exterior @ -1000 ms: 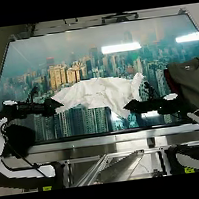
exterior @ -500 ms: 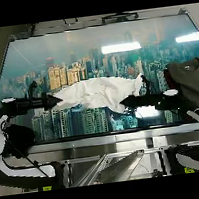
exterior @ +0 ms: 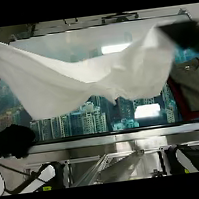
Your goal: Fold the shirts.
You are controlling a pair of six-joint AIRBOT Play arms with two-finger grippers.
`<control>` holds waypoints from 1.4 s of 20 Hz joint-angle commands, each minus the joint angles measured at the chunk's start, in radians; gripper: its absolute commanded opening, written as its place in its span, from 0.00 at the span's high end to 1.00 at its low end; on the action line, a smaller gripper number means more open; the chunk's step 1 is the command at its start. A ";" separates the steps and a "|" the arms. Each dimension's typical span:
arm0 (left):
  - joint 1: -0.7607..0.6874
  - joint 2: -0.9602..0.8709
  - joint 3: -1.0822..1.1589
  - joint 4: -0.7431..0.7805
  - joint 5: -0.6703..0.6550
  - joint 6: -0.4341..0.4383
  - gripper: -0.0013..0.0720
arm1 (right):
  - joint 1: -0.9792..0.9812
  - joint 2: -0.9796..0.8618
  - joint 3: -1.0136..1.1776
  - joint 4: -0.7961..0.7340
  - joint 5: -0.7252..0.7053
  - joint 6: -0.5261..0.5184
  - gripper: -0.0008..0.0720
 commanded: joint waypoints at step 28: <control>-0.114 -0.796 0.288 0.814 0.442 0.046 0.56 | 0.156 -1.046 0.489 -0.479 -0.159 0.281 0.36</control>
